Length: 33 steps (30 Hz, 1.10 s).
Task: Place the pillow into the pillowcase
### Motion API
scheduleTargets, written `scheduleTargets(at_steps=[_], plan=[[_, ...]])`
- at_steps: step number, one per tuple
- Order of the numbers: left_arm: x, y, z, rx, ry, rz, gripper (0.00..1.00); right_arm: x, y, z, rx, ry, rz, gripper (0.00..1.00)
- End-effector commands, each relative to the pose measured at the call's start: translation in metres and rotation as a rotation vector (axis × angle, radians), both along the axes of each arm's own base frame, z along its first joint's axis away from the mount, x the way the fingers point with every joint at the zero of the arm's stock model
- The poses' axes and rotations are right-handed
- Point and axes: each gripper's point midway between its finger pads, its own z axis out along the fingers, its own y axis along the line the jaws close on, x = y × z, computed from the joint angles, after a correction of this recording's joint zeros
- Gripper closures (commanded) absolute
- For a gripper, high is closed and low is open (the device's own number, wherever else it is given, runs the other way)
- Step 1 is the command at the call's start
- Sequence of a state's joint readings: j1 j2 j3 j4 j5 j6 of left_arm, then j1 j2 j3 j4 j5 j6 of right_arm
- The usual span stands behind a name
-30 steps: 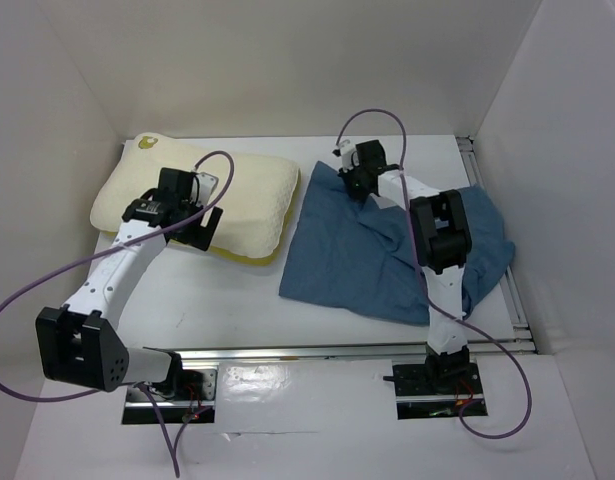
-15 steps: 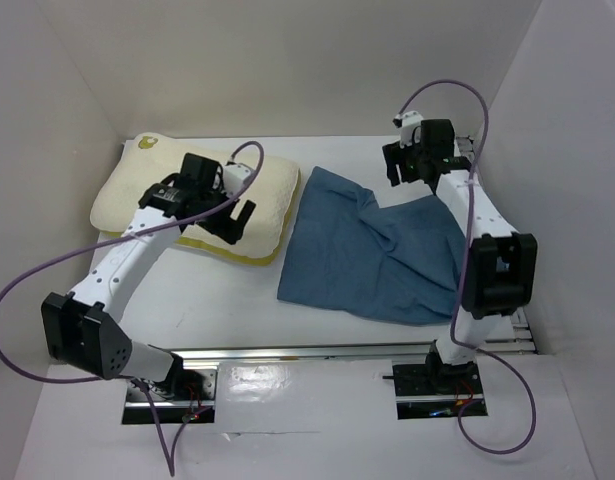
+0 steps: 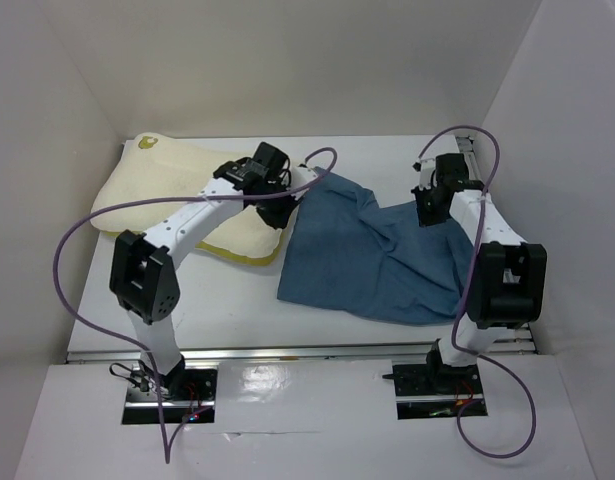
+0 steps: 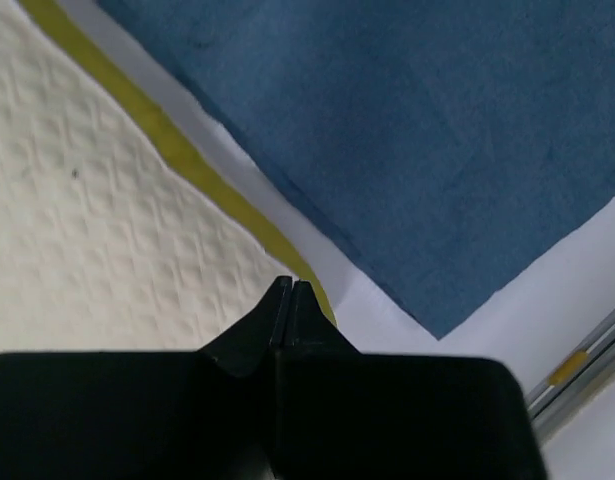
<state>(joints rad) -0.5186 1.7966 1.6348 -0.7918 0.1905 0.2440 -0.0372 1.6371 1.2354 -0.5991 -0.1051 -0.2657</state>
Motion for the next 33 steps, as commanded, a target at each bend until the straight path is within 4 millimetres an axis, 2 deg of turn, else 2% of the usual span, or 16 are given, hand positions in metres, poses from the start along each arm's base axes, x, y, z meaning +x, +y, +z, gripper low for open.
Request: scheduleTargets(at_steps=[1, 2, 11, 14, 16, 18, 21, 25, 26, 33], plan=[[0.015, -0.023, 0.01, -0.053, -0.025, -0.068, 0.97, -0.02, -0.008, -0.008, -0.009, 0.06, -0.049, 1.0], [0.017, -0.028, -0.002, -0.039, -0.006, -0.085, 0.98, -0.023, -0.011, -0.009, -0.018, 0.071, -0.067, 1.0], [0.033, -0.075, -0.038, -0.064, 0.035, -0.167, 1.0, -0.043, -0.011, -0.044, -0.009, 0.204, -0.126, 1.0], [0.039, -0.089, -0.047, -0.078, 0.037, -0.195, 1.0, -0.046, -0.012, -0.047, -0.011, 0.214, -0.142, 1.0], [0.039, -0.096, -0.054, -0.084, 0.046, -0.209, 1.0, -0.047, -0.013, -0.05, -0.015, 0.216, -0.155, 1.0], [0.047, -0.1, -0.063, -0.077, 0.04, -0.204, 1.0, -0.055, -0.017, -0.057, -0.037, 0.235, -0.165, 1.0], [0.048, -0.105, -0.073, -0.063, 0.049, -0.208, 1.0, -0.06, -0.023, -0.071, -0.054, 0.258, -0.192, 1.0], [0.052, -0.107, -0.086, -0.06, 0.045, -0.217, 1.0, -0.053, -0.032, -0.085, -0.061, 0.272, -0.216, 1.0], [0.05, -0.105, -0.094, -0.05, 0.062, -0.216, 1.0, -0.054, -0.032, -0.088, -0.062, 0.283, -0.216, 1.0], [0.044, -0.101, -0.112, -0.031, 0.089, -0.222, 1.0, -0.022, -0.039, -0.098, -0.082, 0.257, -0.237, 1.0]])
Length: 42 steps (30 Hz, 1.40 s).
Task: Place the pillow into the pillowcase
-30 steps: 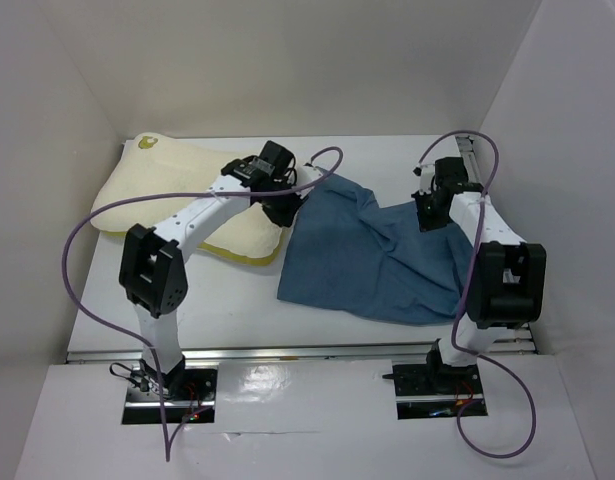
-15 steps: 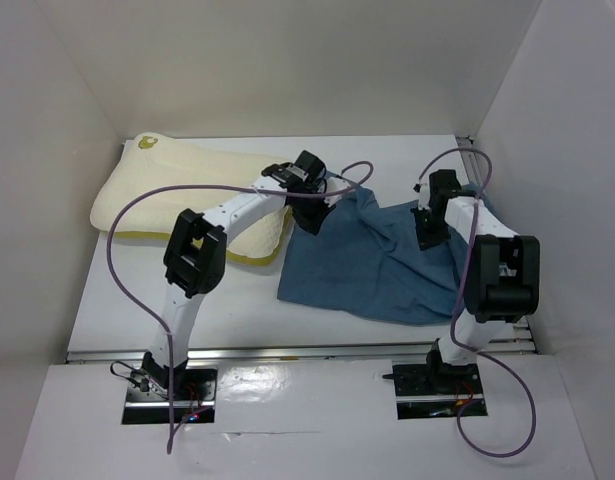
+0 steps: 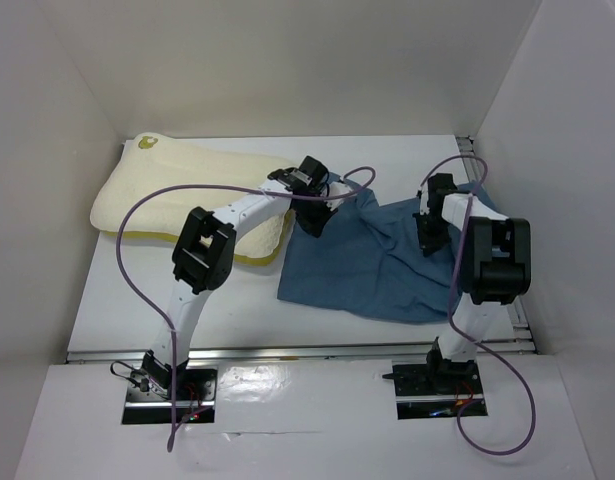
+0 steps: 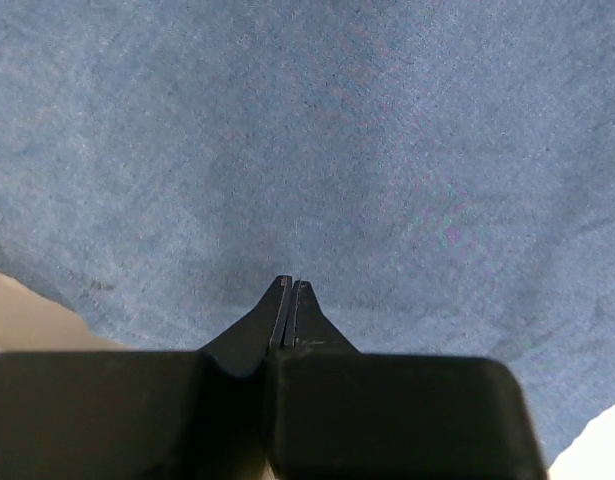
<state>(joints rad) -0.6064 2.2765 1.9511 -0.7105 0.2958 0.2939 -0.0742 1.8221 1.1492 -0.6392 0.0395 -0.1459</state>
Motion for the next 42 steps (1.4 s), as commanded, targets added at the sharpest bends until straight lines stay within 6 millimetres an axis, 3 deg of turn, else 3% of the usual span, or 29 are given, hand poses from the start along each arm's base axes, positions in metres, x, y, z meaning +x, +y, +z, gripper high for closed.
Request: scheduleTargets(at_steps=[1, 6, 10, 14, 18, 19, 21, 22, 23, 24, 25, 26, 28, 31, 33, 37, 38, 40, 41, 42], plan=[[-0.003, -0.003, -0.014, -0.007, 0.002, -0.041, 1.0, 0.031, -0.008, -0.007, -0.023, -0.06, -0.035, 1.0], [-0.007, 0.0, -0.02, 0.006, 0.014, -0.048, 1.0, 0.051, -0.015, -0.016, -0.033, -0.07, -0.047, 1.0], [-0.022, 0.008, -0.035, 0.022, 0.067, -0.036, 1.0, 0.079, -0.017, -0.016, -0.036, -0.108, -0.048, 1.0], [-0.03, 0.01, -0.035, 0.019, 0.089, -0.033, 1.0, 0.103, -0.021, -0.02, -0.046, -0.135, -0.051, 1.0], [-0.035, 0.014, -0.027, 0.018, 0.094, -0.024, 1.0, 0.131, -0.027, -0.026, -0.071, -0.179, -0.05, 1.0], [-0.041, 0.01, -0.027, 0.016, 0.106, -0.037, 1.0, 0.134, -0.035, -0.038, -0.084, -0.168, -0.065, 1.0], [-0.043, 0.012, -0.023, 0.018, 0.109, -0.037, 1.0, 0.157, -0.04, -0.035, -0.101, -0.208, -0.072, 1.0], [-0.041, 0.009, -0.02, 0.005, 0.105, -0.041, 1.0, 0.159, -0.047, -0.05, -0.104, -0.187, -0.075, 1.0], [-0.043, 0.008, -0.017, 0.001, 0.113, -0.044, 1.0, 0.178, -0.051, -0.041, -0.116, -0.234, -0.08, 1.0], [-0.044, 0.009, -0.012, -0.001, 0.118, -0.035, 1.0, 0.185, -0.059, -0.04, -0.132, -0.251, -0.096, 1.0], [-0.044, 0.009, -0.006, -0.004, 0.114, -0.036, 1.0, 0.188, -0.059, -0.052, -0.131, -0.238, -0.095, 1.0], [-0.045, 0.007, -0.003, -0.011, 0.119, -0.039, 1.0, 0.203, -0.063, -0.044, -0.146, -0.272, -0.091, 1.0], [-0.051, 0.002, 0.008, -0.026, 0.122, -0.046, 1.0, 0.213, -0.066, -0.052, -0.155, -0.282, -0.095, 1.0], [-0.064, -0.003, 0.017, -0.03, 0.135, -0.073, 1.0, 0.232, -0.07, -0.049, -0.171, -0.328, -0.093, 1.0], [-0.068, -0.009, 0.02, -0.038, 0.143, -0.08, 1.0, 0.238, -0.077, -0.041, -0.178, -0.349, -0.096, 1.0], [-0.071, -0.02, 0.037, -0.084, 0.147, -0.087, 1.0, 0.241, -0.071, -0.029, -0.12, -0.378, -0.076, 1.0], [-0.072, -0.02, 0.04, -0.084, 0.156, -0.078, 0.98, 0.238, -0.058, -0.025, -0.055, -0.373, -0.044, 0.94], [-0.071, -0.026, 0.062, -0.135, 0.134, -0.07, 0.91, 0.227, -0.045, 0.006, 0.025, -0.409, -0.011, 0.86], [-0.068, -0.024, 0.068, -0.153, 0.131, -0.039, 0.83, 0.222, -0.025, 0.019, 0.116, -0.43, 0.058, 0.79], [-0.071, -0.023, 0.07, -0.164, 0.131, -0.024, 0.77, 0.219, -0.014, 0.06, 0.155, -0.497, 0.091, 0.56]])
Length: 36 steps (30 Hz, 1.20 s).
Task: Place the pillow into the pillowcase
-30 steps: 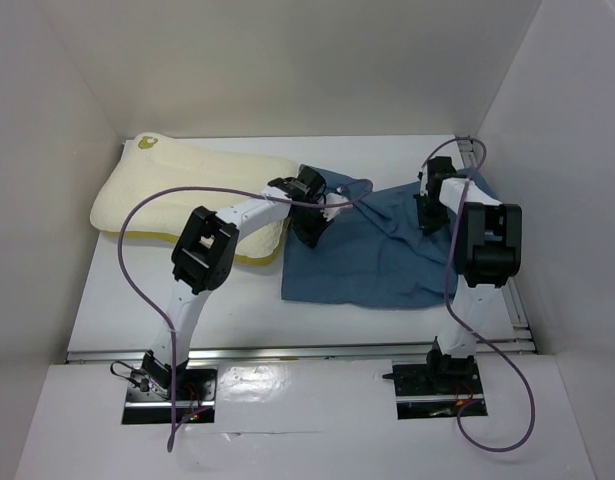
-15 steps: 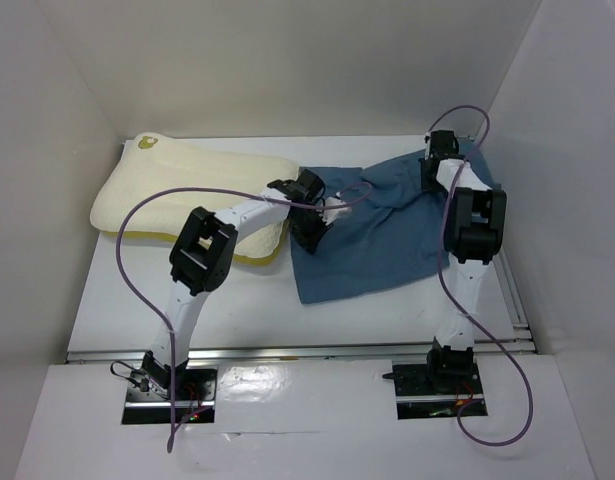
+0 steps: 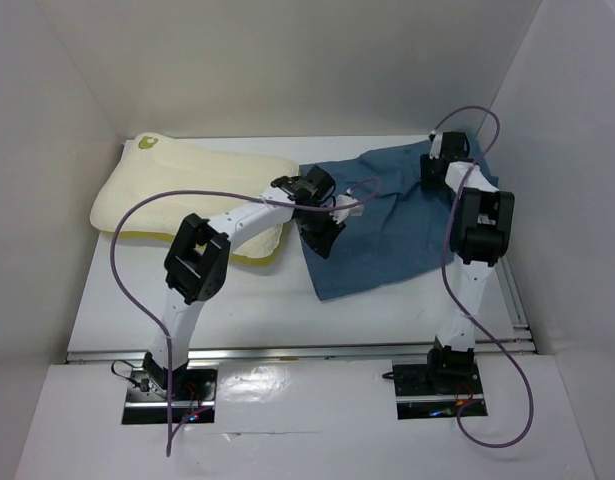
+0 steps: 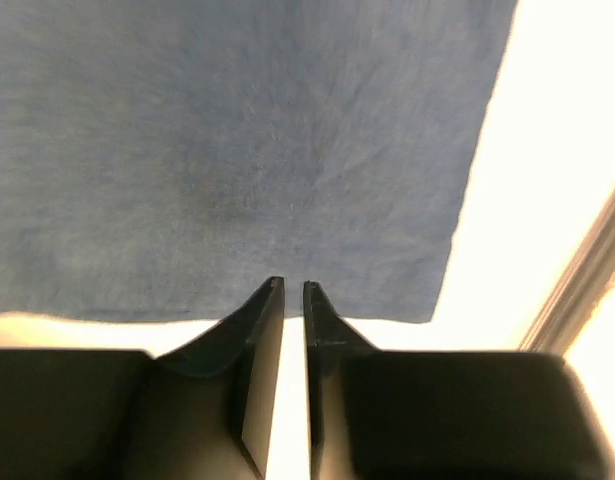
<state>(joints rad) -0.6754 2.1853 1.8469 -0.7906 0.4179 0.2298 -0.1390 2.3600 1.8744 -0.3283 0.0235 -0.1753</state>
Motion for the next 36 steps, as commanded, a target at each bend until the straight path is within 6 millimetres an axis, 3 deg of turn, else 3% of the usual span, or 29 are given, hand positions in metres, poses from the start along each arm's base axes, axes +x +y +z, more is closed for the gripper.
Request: scheduleTargets(at_steps=[1, 3, 4, 6, 7, 9, 11, 12, 14, 15, 17, 18, 20, 21, 24, 28, 32, 36], plan=[[0.008, -0.009, 0.078, -0.166, -0.094, 0.07, 0.71, -0.045, 0.052, 0.046, 0.203, 0.007, 0.212, 0.46], [0.012, -0.004, 0.091, -0.183, -0.114, 0.125, 0.62, -0.06, 0.079, 0.09, 0.272, -0.049, 0.305, 0.33], [0.018, 0.004, 0.102, -0.19, -0.151, 0.16, 0.6, -0.069, 0.086, 0.096, 0.297, -0.044, 0.325, 0.27], [0.02, 0.01, 0.112, -0.186, -0.182, 0.2, 0.59, -0.086, 0.104, 0.127, 0.344, -0.066, 0.386, 0.26], [0.022, 0.02, 0.109, -0.148, -0.204, 0.241, 0.58, -0.094, 0.108, 0.132, 0.359, -0.061, 0.396, 0.26], [0.027, 0.031, 0.129, -0.152, -0.288, 0.29, 0.58, -0.109, 0.131, 0.142, 0.38, -0.044, 0.446, 0.25], [0.035, 0.054, 0.129, -0.087, -0.351, 0.376, 0.58, -0.124, 0.15, 0.153, 0.38, -0.039, 0.483, 0.28], [0.039, 0.066, 0.143, -0.092, -0.4, 0.411, 0.57, -0.132, 0.171, 0.153, 0.384, -0.022, 0.527, 0.3], [0.045, 0.093, 0.139, -0.017, -0.448, 0.499, 0.57, -0.15, 0.196, 0.143, 0.384, 0.024, 0.573, 0.35], [0.052, 0.107, 0.143, -0.003, -0.471, 0.55, 0.55, -0.16, 0.22, 0.138, 0.343, 0.047, 0.61, 0.41], [0.059, 0.135, 0.152, 0.034, -0.521, 0.639, 0.54, -0.177, 0.24, 0.114, 0.321, 0.106, 0.632, 0.45], [0.063, 0.158, 0.15, 0.059, -0.513, 0.698, 0.52, -0.181, 0.259, 0.112, 0.293, 0.095, 0.661, 0.46], [0.065, 0.184, 0.158, 0.065, -0.522, 0.766, 0.5, -0.189, 0.271, 0.1, 0.268, 0.112, 0.662, 0.46], [0.07, 0.207, 0.157, 0.082, -0.52, 0.817, 0.48, -0.188, 0.282, 0.096, 0.247, 0.105, 0.669, 0.46], [0.069, 0.247, 0.155, 0.099, -0.508, 0.901, 0.46, -0.181, 0.296, 0.077, 0.233, 0.142, 0.641, 0.43], [0.063, 0.277, 0.153, 0.104, -0.496, 0.954, 0.46, -0.175, 0.318, 0.073, 0.242, 0.142, 0.653, 0.4], [0.055, 0.291, 0.134, 0.121, -0.439, 0.996, 0.46, -0.17, 0.34, 0.065, 0.227, 0.138, 0.643, 0.39], [0.05, 0.3, 0.13, 0.125, -0.431, 1.005, 0.46, -0.169, 0.363, 0.057, 0.193, 0.12, 0.647, 0.39]])
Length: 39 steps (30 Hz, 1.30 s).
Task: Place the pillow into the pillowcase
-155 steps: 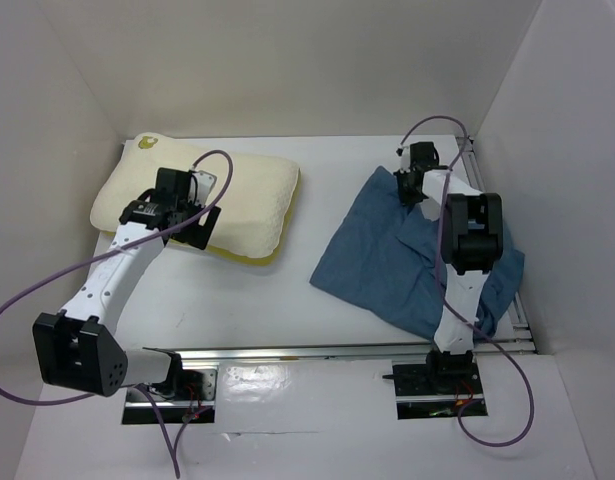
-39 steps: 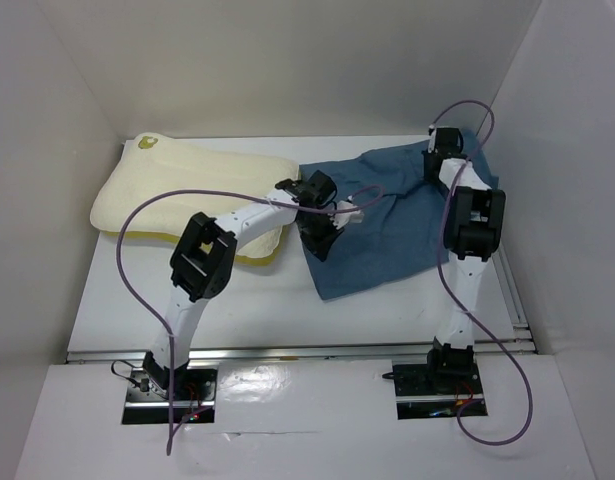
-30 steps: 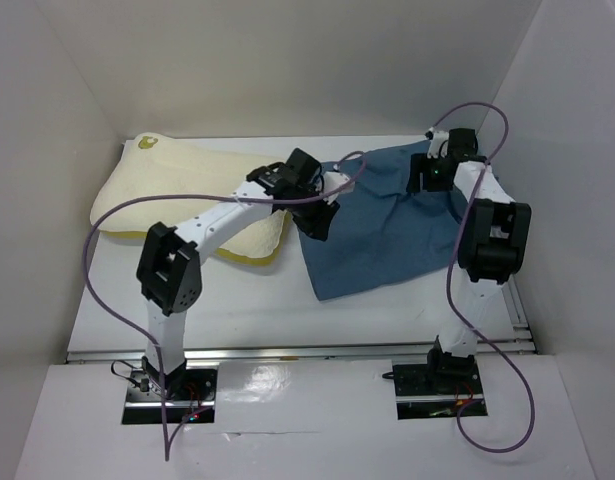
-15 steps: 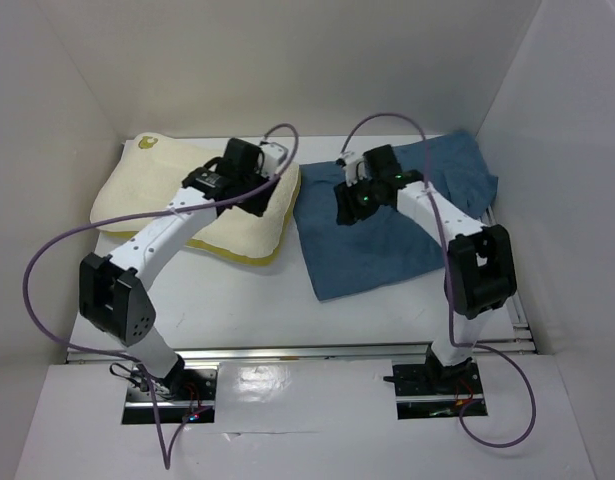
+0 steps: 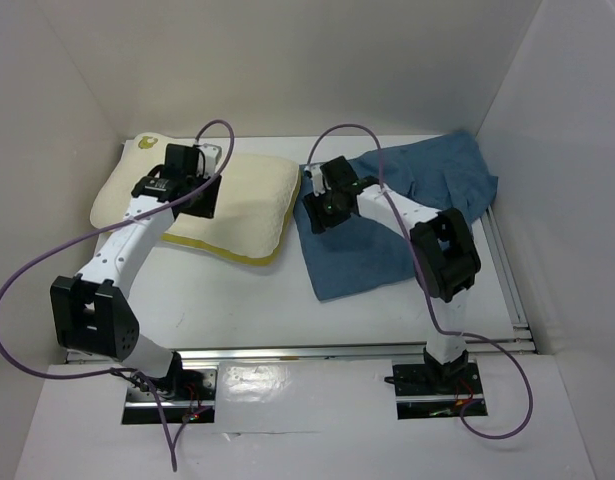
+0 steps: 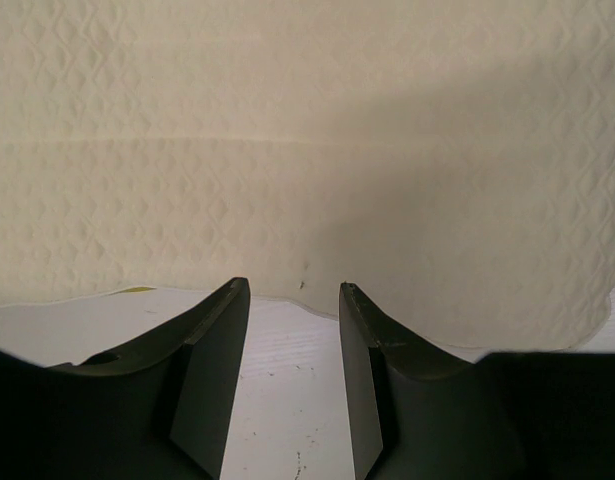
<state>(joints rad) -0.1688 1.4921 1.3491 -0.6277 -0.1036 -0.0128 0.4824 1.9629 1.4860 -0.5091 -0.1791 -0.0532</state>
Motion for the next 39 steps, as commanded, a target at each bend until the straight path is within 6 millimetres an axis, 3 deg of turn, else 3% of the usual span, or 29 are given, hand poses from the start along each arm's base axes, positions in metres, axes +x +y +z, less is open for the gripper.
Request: scheduleTargets(at_steps=[1, 3, 5, 14, 21, 30, 39], plan=[[-0.004, 0.003, 0.011, -0.034, -0.034, 0.017, 0.46, 0.019, 0.032, 0.018, 0.021, -0.118, -0.009, 0.39], [-0.008, 0.008, 0.005, -0.024, -0.013, 0.023, 0.46, 0.026, 0.041, 0.021, 0.012, -0.155, -0.011, 0.39], [-0.009, 0.01, 0.002, -0.03, -0.003, 0.026, 0.46, 0.026, 0.048, 0.008, -0.017, -0.149, -0.016, 0.39], [-0.009, 0.016, -0.007, -0.043, 0.028, 0.027, 0.47, 0.042, 0.055, -0.013, -0.064, -0.175, -0.053, 0.45], [-0.005, 0.02, -0.011, -0.051, 0.041, 0.027, 0.47, 0.048, 0.058, -0.018, -0.062, -0.171, -0.073, 0.45], [-0.004, 0.019, -0.018, -0.065, 0.063, 0.011, 0.48, 0.056, 0.072, -0.009, -0.022, -0.164, -0.058, 0.45], [0.002, 0.028, -0.018, -0.073, 0.061, 0.035, 0.49, 0.055, 0.072, -0.036, -0.075, -0.139, -0.042, 0.45]])
